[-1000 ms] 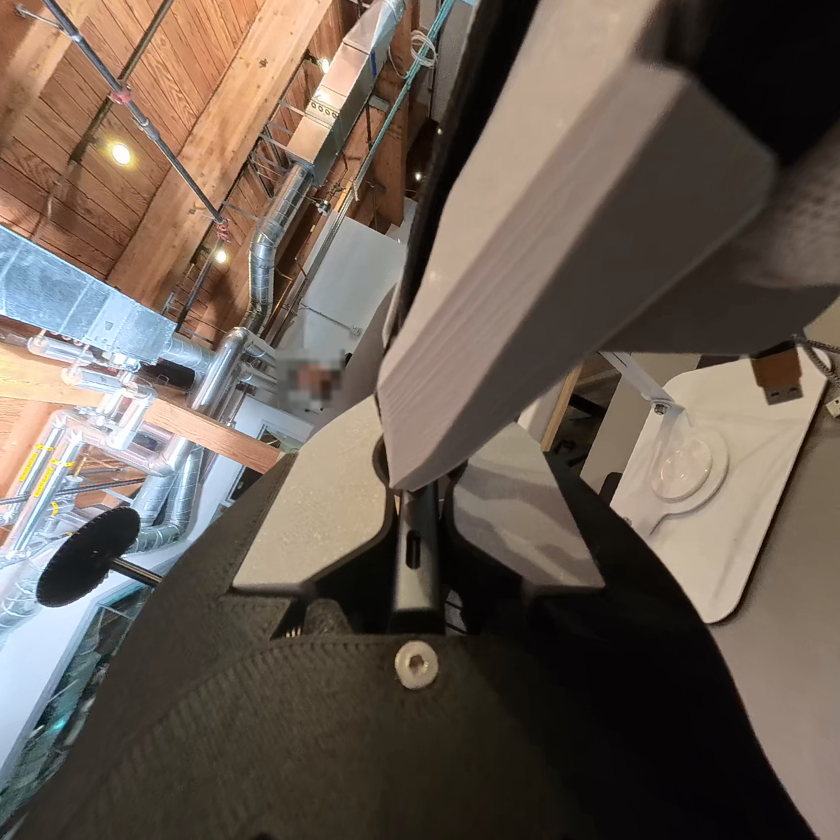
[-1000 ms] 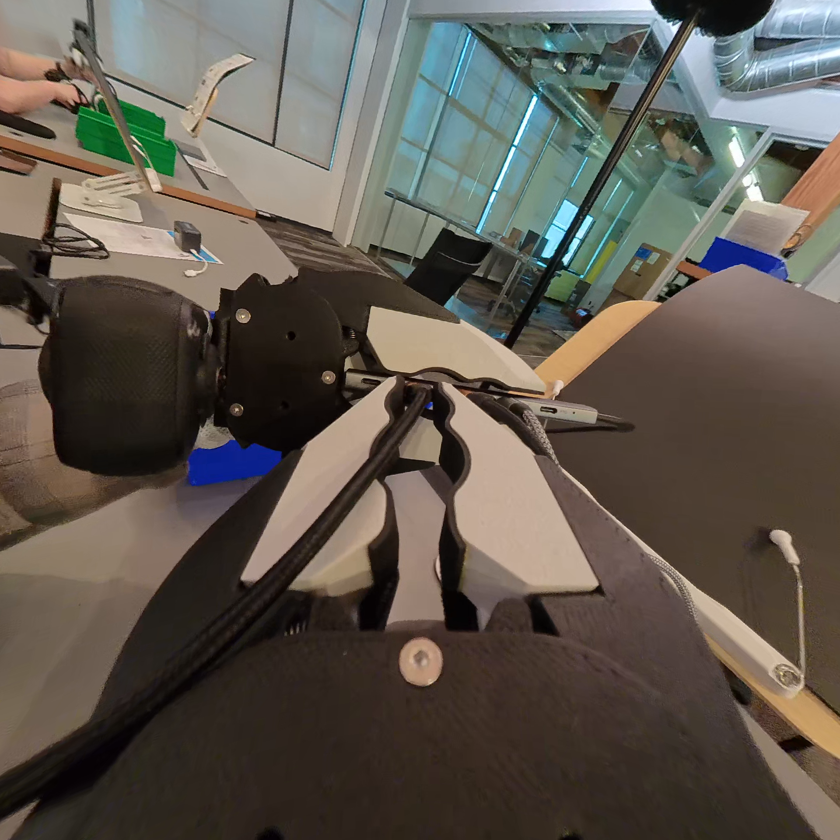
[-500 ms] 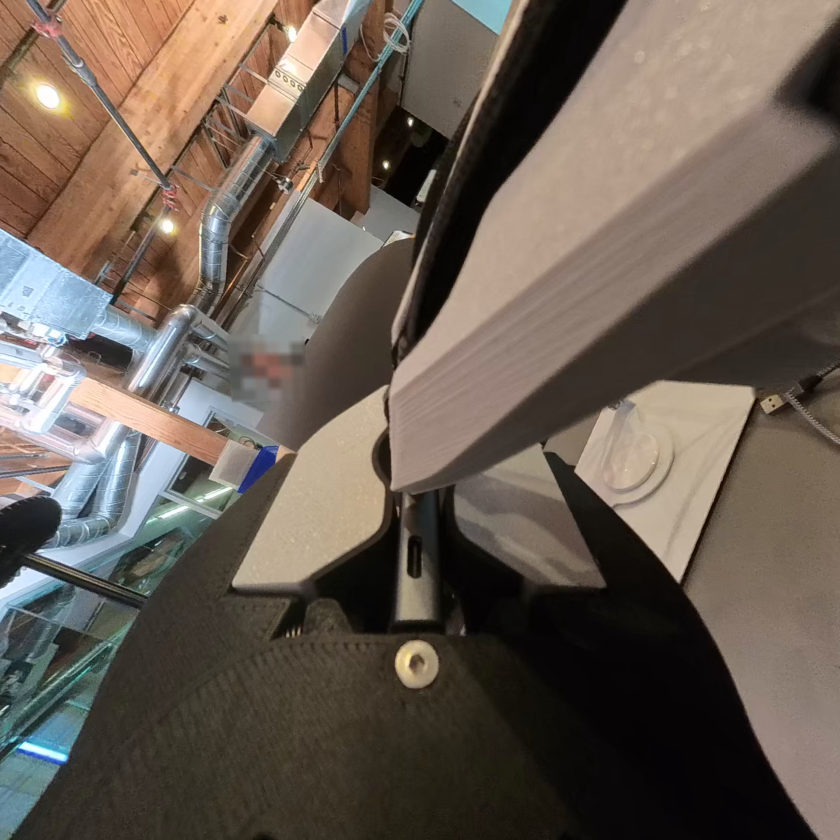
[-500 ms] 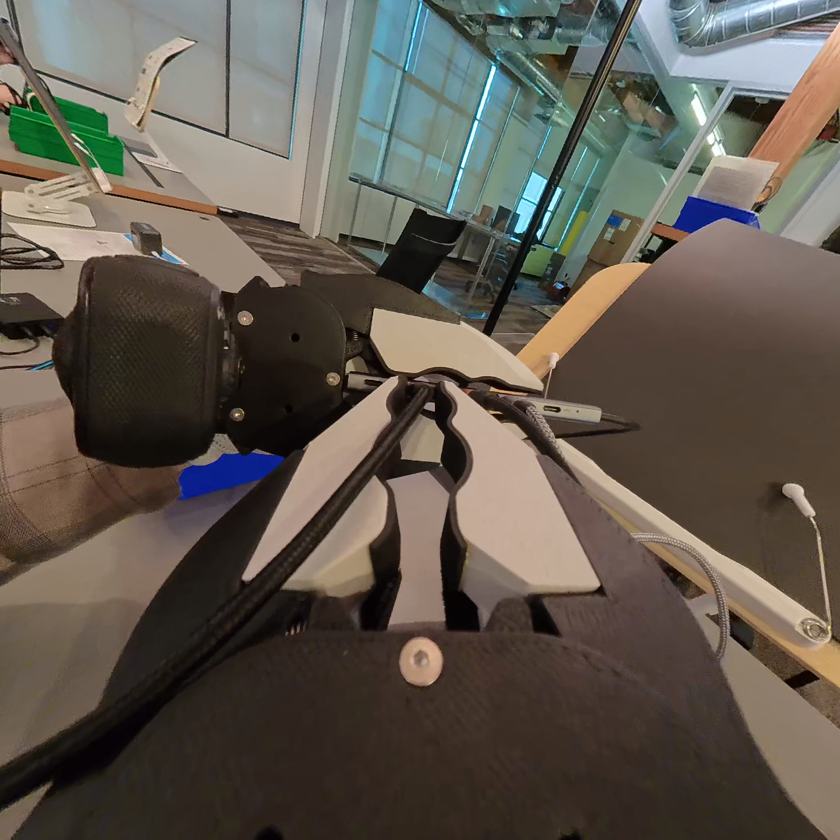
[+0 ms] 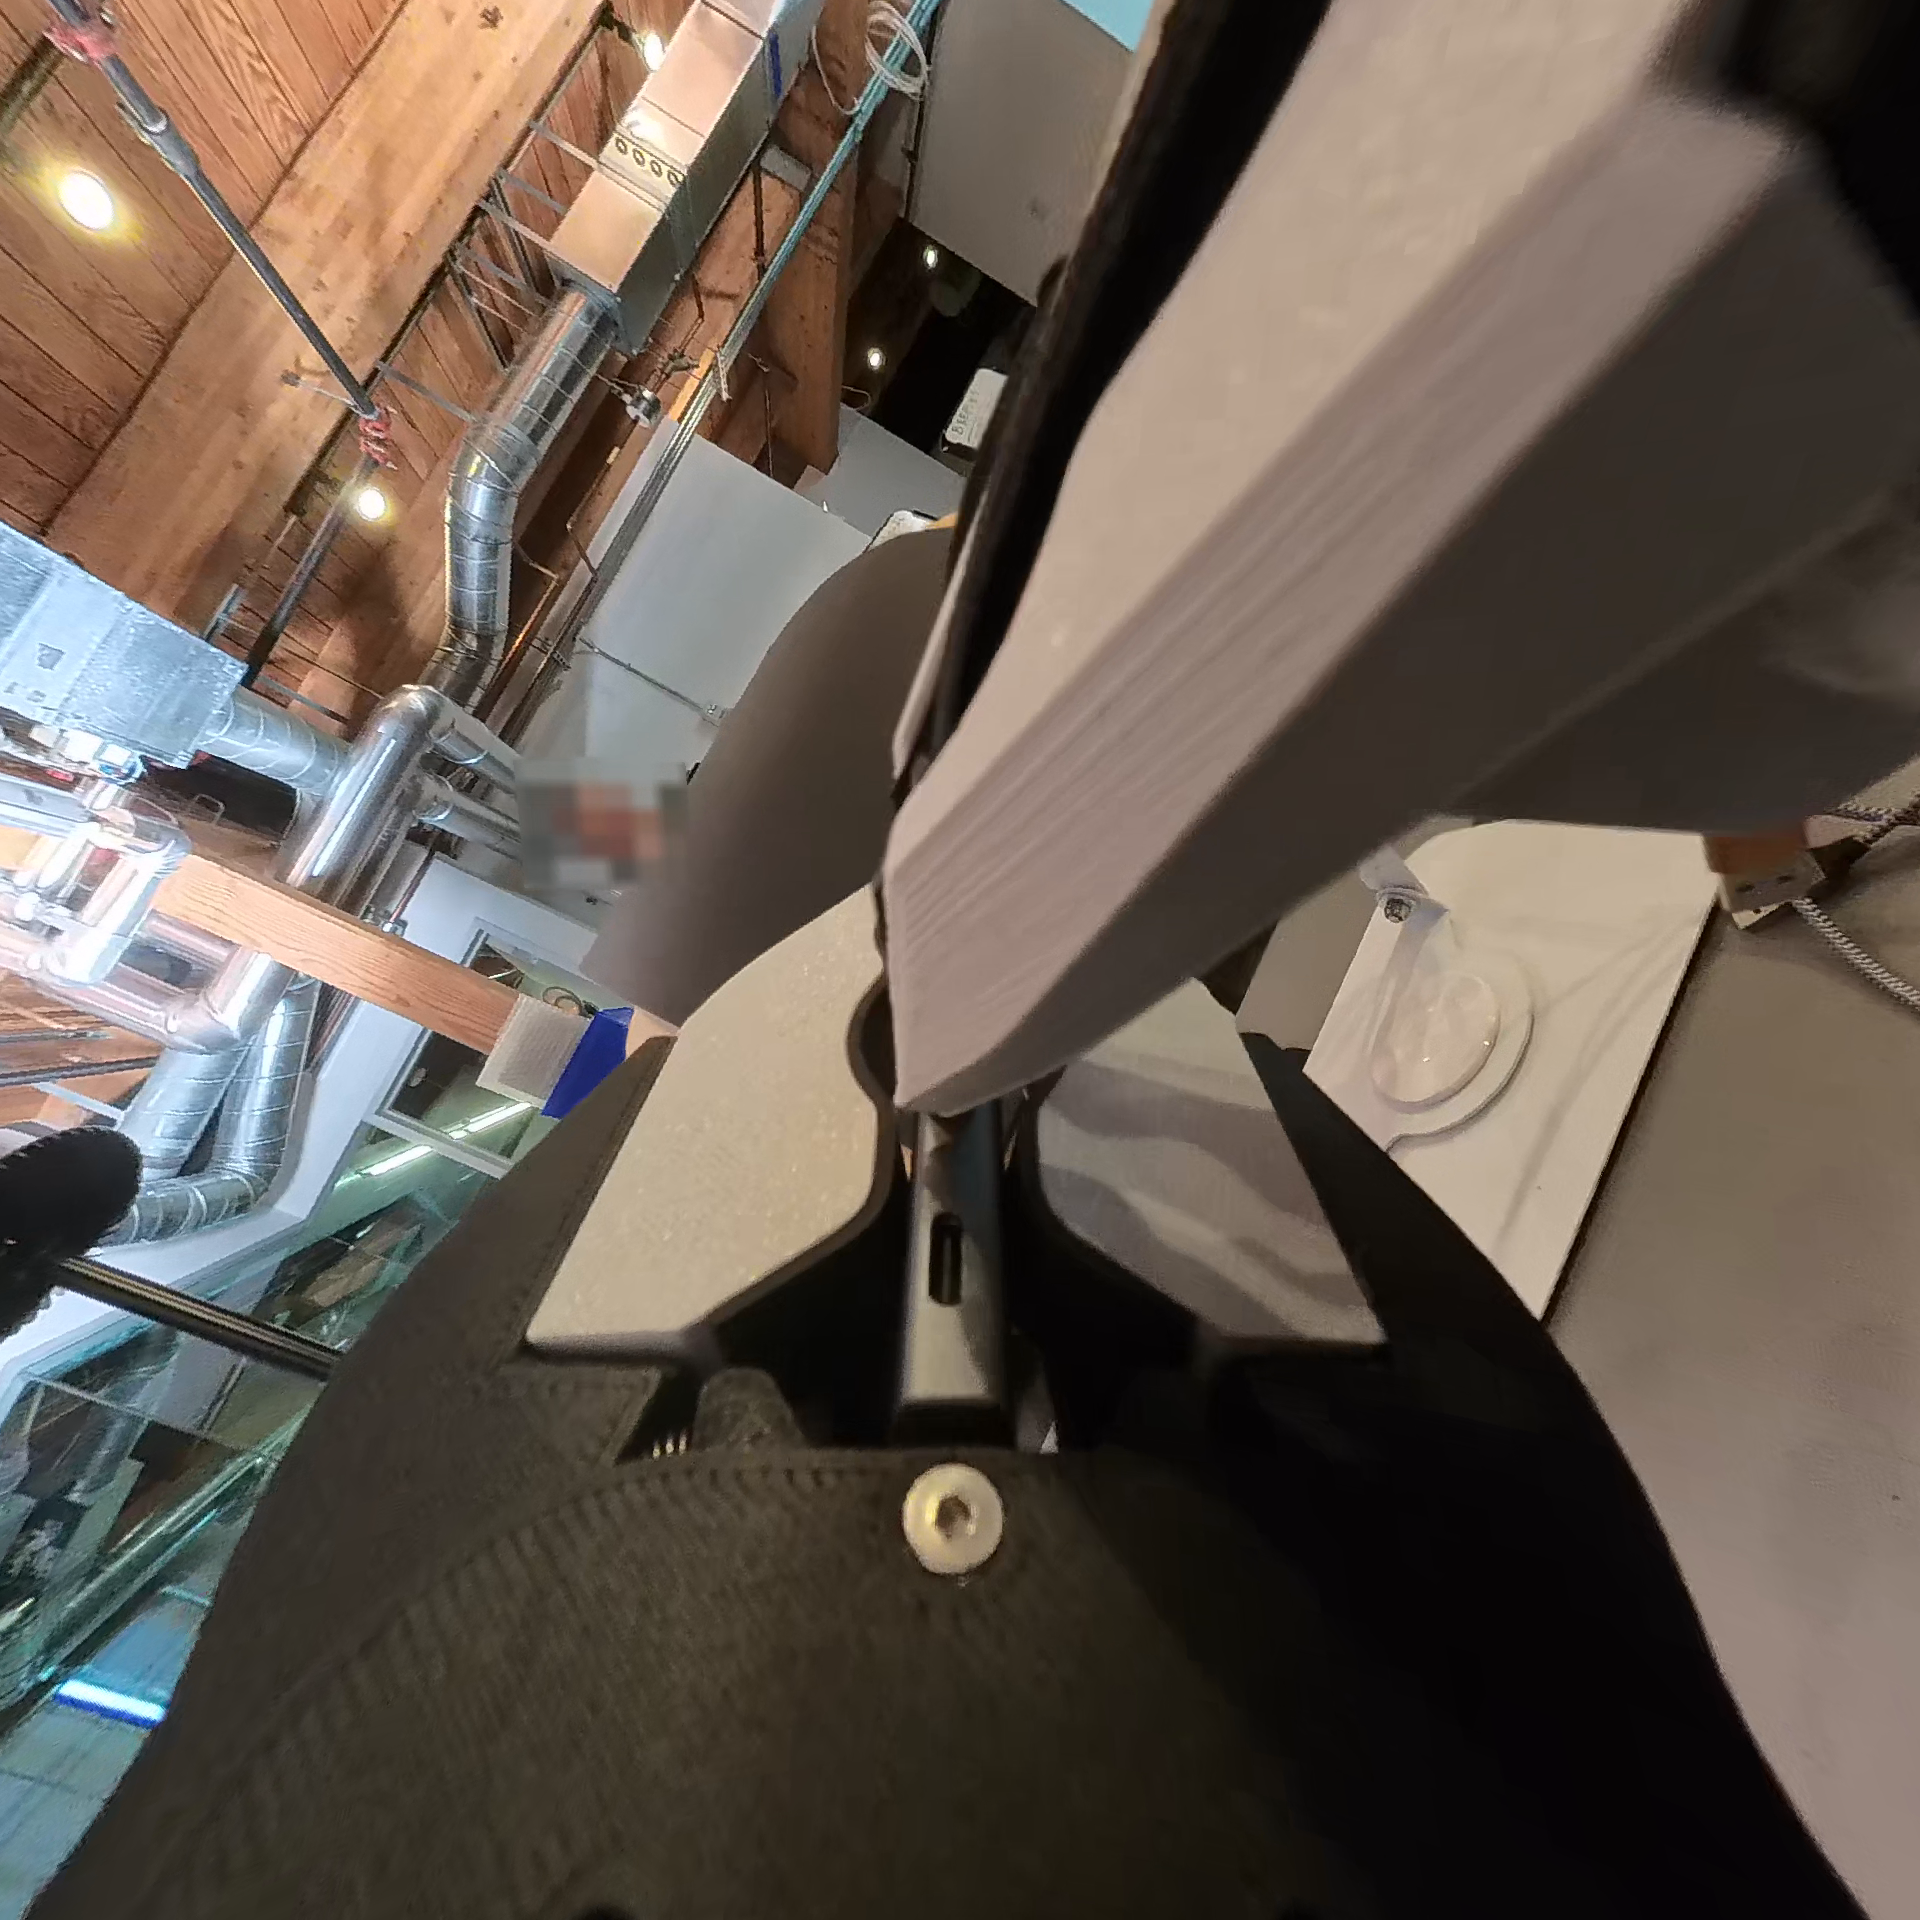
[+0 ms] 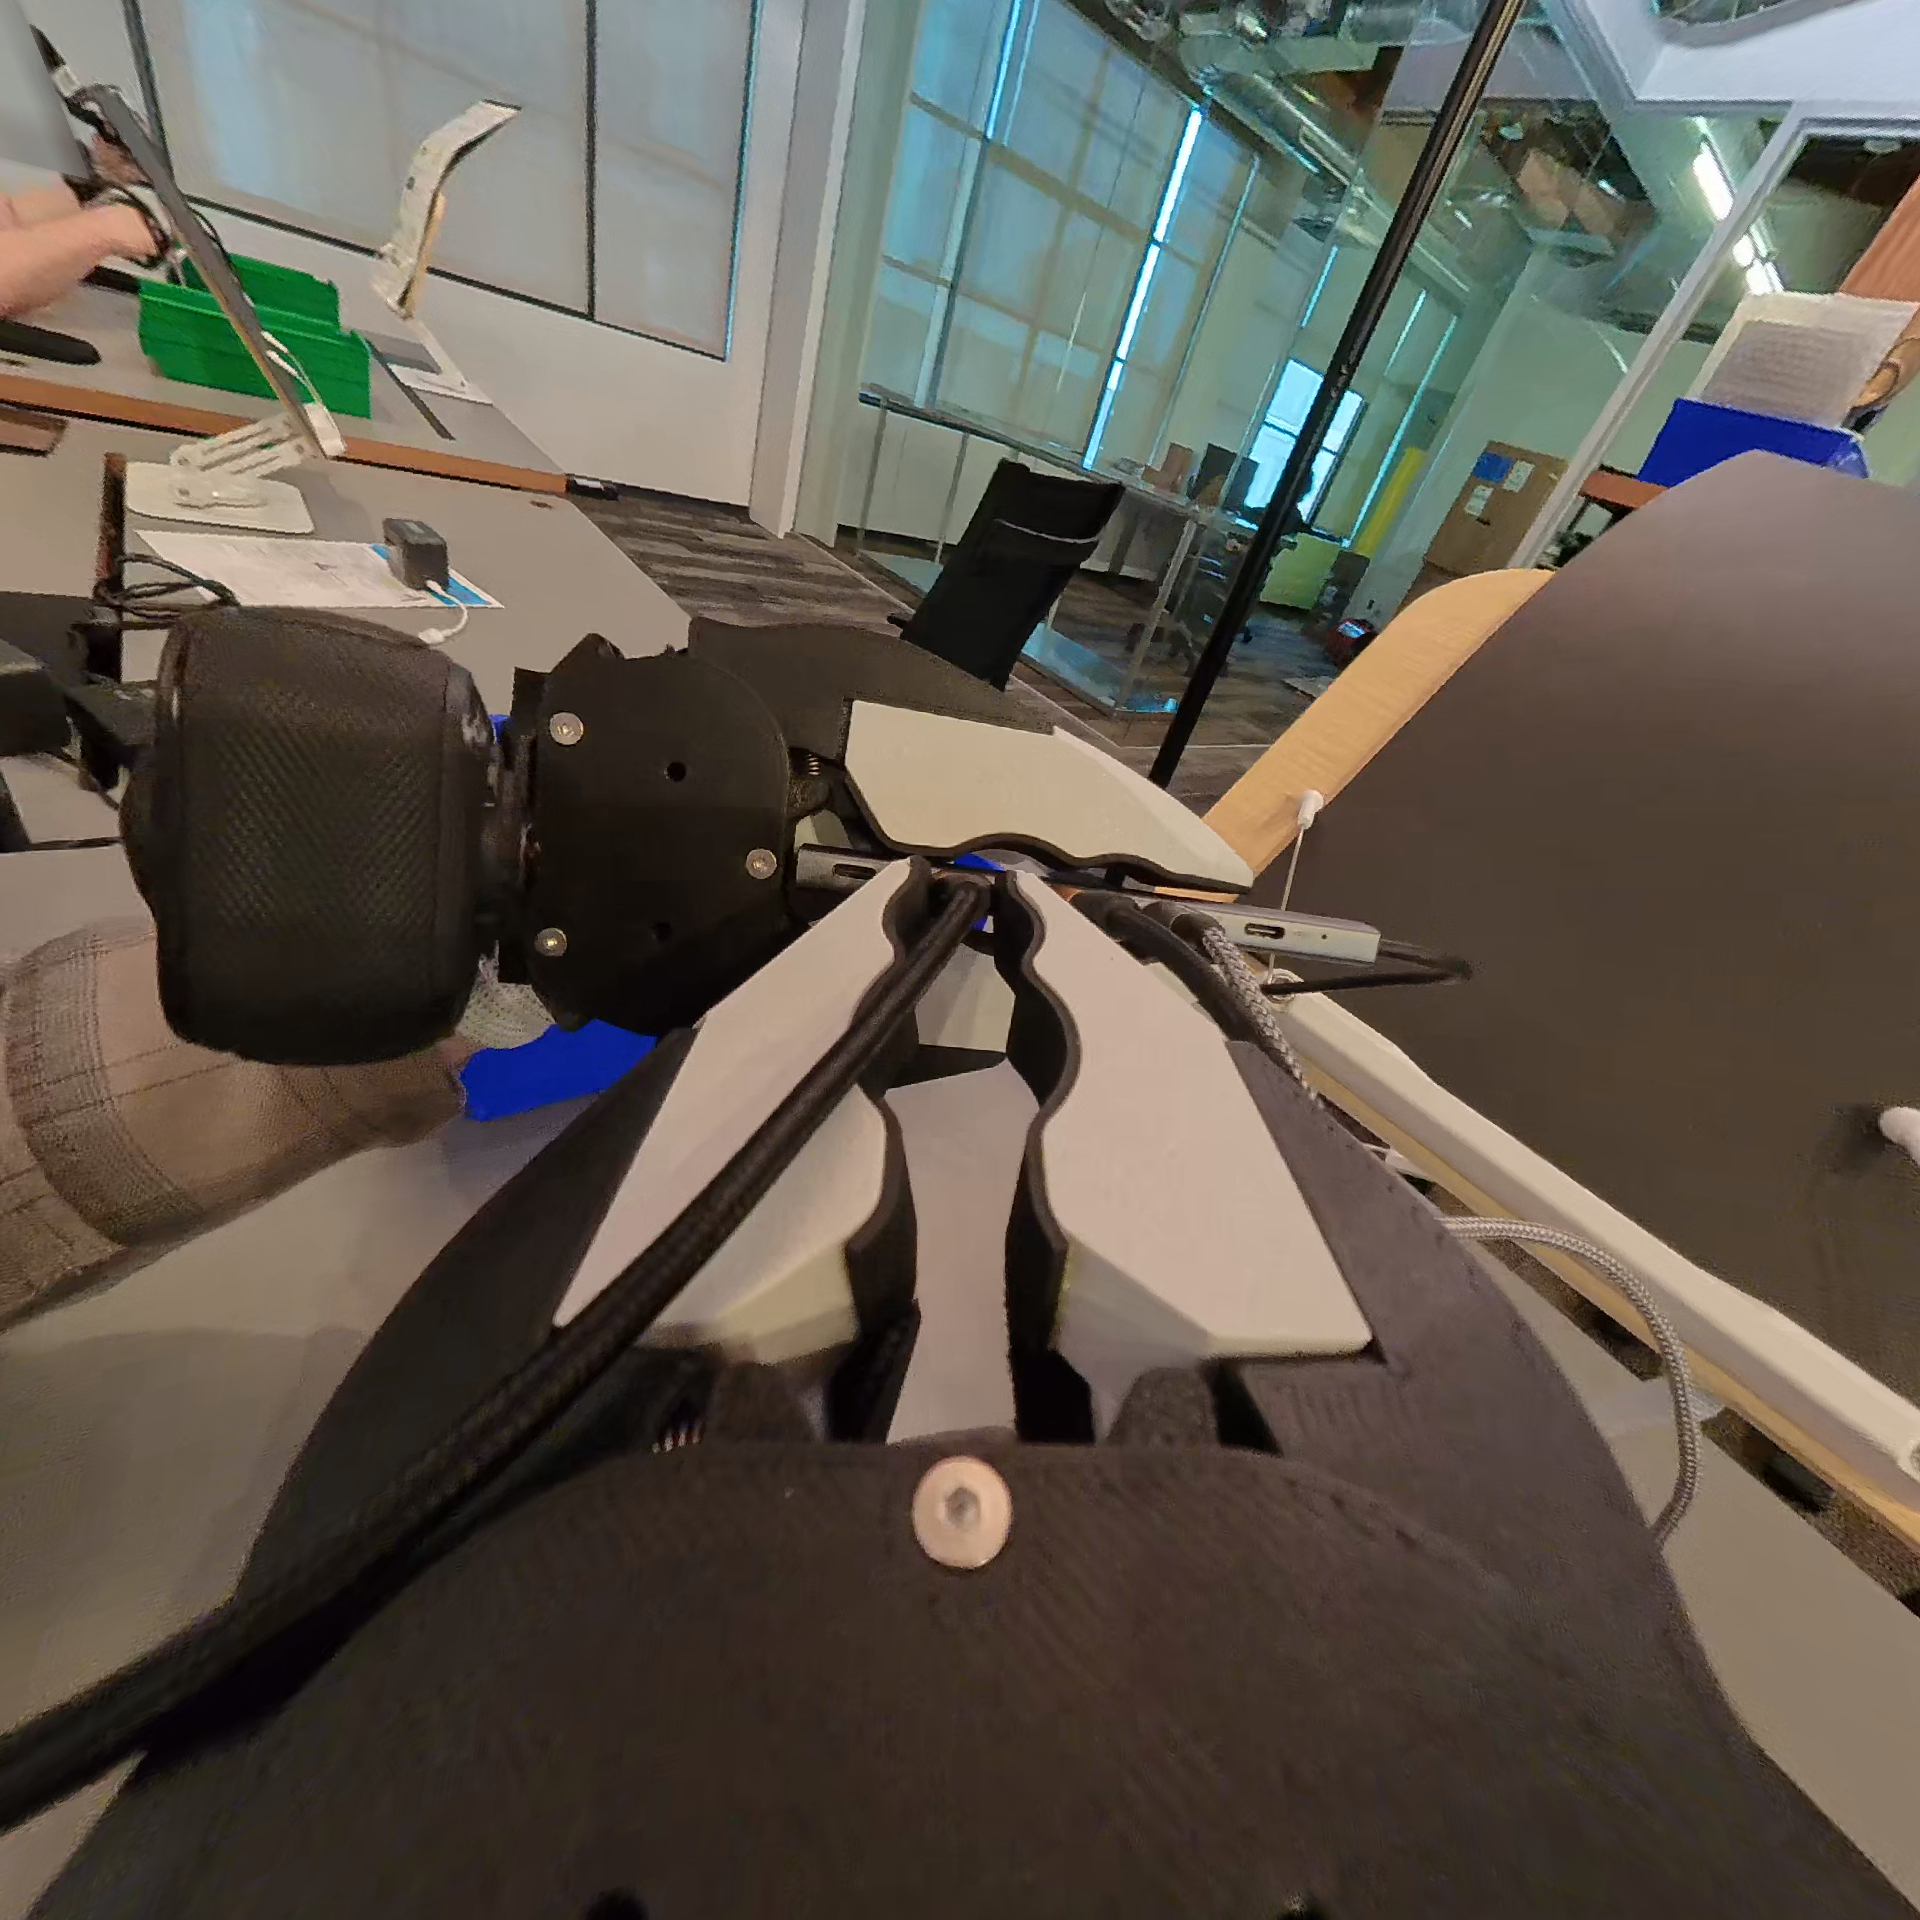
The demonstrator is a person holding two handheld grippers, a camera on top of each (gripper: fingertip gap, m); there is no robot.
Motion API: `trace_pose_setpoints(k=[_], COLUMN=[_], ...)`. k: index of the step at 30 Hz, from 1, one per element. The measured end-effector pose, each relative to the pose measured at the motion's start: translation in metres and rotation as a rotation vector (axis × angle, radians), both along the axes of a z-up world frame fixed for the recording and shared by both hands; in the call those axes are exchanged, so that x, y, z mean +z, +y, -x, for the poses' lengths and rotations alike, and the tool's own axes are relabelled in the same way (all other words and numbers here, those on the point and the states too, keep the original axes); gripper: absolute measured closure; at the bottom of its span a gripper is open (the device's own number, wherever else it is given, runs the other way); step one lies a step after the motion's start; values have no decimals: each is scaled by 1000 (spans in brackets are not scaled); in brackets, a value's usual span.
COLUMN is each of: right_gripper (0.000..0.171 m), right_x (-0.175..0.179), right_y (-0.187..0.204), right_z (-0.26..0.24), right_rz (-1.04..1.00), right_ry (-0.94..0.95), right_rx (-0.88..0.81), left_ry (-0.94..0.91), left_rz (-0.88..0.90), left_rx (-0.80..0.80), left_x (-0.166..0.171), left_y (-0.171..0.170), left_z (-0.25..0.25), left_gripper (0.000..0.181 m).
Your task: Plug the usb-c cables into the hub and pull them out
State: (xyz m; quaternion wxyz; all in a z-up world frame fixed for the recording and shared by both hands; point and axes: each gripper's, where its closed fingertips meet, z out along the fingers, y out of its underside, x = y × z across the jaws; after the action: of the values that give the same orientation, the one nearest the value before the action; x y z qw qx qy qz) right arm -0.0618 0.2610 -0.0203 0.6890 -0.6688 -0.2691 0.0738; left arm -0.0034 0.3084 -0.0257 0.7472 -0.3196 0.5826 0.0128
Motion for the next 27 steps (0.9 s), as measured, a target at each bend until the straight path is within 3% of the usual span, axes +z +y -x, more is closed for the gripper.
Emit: trace_pose_setpoints(k=[8,27], right_gripper=[162,162], right_x=[3,11], right_y=[-3,-12], right_z=[1,-1], right_rz=[-71,7], right_ry=[-84,52], right_rx=[-65,88], left_ry=[-25,-43], left_rz=[3,43], left_rx=[17,-6], left_x=[4,12], left_y=[0,-11], left_z=[2,0], left_gripper=[164,165])
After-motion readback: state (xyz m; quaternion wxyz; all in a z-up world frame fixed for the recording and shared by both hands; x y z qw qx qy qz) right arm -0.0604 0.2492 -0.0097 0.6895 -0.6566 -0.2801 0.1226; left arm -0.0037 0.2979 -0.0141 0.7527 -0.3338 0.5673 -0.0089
